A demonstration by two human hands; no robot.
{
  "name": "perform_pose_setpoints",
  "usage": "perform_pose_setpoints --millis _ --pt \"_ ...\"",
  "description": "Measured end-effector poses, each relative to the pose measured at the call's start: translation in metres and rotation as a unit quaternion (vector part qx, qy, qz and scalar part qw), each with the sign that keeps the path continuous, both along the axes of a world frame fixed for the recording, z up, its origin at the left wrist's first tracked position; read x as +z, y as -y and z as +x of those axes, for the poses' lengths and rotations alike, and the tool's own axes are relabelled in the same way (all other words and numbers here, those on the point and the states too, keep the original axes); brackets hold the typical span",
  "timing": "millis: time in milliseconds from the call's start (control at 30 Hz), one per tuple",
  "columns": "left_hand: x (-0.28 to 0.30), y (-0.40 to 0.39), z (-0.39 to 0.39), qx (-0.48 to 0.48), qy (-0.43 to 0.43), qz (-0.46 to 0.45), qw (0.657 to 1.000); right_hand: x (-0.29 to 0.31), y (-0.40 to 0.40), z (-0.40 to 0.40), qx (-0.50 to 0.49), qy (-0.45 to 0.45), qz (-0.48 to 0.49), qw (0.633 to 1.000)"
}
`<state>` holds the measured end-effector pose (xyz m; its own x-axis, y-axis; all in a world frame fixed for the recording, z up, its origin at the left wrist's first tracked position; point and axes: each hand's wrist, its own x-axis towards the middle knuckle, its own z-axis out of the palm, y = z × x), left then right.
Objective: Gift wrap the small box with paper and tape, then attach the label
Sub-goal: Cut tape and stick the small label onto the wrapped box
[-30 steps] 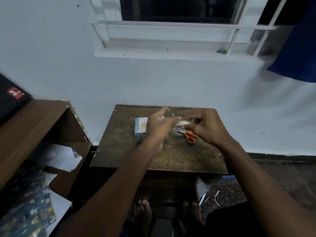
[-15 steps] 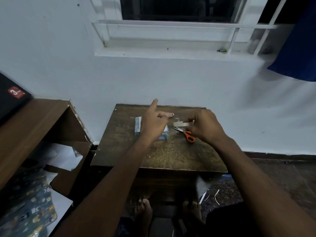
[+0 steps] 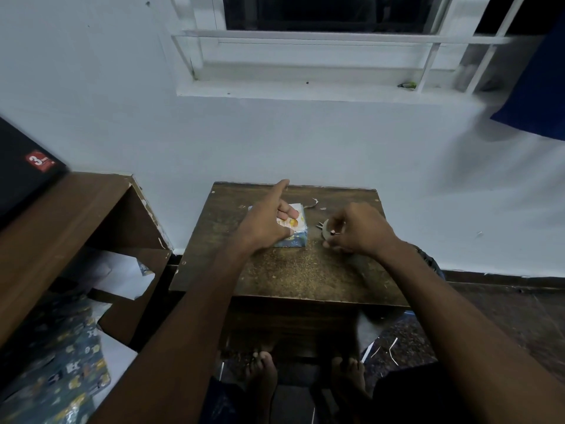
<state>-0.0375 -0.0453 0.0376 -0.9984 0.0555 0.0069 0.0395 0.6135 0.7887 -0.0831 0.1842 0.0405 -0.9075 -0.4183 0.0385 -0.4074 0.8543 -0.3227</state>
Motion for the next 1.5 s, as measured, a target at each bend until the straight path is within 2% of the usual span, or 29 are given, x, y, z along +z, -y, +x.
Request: perform_pose_setpoints --millis 100,200,367,600,733,900,1033,1233,1500 --pt "0.001 0.000 0.000 -0.006 -0.003 0.008 1.000 0.003 0.013 0.008 0.051 -0.032 -0.082 0.995" --pt "0.003 0.002 0.001 -0.010 0.001 0.010 1.000 -0.001 0.023 0.013 0.111 -0.053 -0.089 0.988" --pt "0.003 0.005 0.000 -0.016 0.005 0.012 1.000 -0.007 0.028 0.014 0.144 -0.052 -0.097 0.983" --pt "0.000 0.014 -0.002 -0.019 0.010 0.052 0.998 -0.010 0.033 0.016 0.137 -0.064 -0.122 0.981" --pt "0.004 0.016 0.003 0.018 0.045 0.160 0.986 -0.011 0.033 0.012 0.110 -0.025 -0.146 0.983" --pt "0.000 0.019 0.011 0.015 0.065 0.189 0.980 -0.009 0.032 0.011 0.055 0.035 -0.224 0.972" --pt "-0.002 0.014 0.015 0.011 0.041 0.165 0.985 -0.002 0.029 0.015 0.051 0.078 -0.261 0.961" --pt "-0.006 0.017 0.017 -0.025 0.003 0.062 0.998 -0.003 0.026 0.015 0.045 0.119 -0.235 0.964" --pt "-0.008 0.016 0.018 -0.038 -0.008 0.027 0.999 -0.004 0.031 0.018 0.048 0.137 -0.254 0.956"
